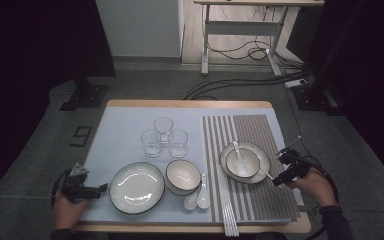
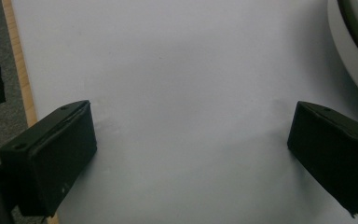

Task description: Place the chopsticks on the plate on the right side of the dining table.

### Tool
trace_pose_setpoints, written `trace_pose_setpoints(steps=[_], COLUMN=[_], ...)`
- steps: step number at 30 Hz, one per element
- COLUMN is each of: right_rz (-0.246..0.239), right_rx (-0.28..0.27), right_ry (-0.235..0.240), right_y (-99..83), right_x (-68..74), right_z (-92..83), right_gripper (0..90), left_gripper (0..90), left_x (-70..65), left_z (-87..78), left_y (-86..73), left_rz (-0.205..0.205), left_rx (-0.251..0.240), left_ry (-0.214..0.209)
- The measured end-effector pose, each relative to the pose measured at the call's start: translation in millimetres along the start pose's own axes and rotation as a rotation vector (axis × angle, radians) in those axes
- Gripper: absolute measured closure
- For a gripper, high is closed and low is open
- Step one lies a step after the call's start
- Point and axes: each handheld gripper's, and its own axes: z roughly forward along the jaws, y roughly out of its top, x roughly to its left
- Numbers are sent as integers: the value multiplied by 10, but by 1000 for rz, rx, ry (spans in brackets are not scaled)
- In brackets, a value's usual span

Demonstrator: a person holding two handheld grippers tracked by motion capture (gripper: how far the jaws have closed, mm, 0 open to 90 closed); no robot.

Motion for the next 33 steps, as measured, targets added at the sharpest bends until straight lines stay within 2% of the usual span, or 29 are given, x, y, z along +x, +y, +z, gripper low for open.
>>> trace_pose_setpoints(steps=[16,25,33], right_rz=[49,84,102], right_rx=[41,30,20], right_ry=[-1,-2,20], right_y=[-204,-212,-205], right_x=[-97,-164,-221], right_z=[164,191,191], right_gripper=[356,417,519], left_gripper=[9,9,9], left_x=[0,-1,0], left_z=[0,0,0], left_y=[0,0,0], left_rz=[0,0,0], left_rx=[0,0,0], left_ry=[0,0,0])
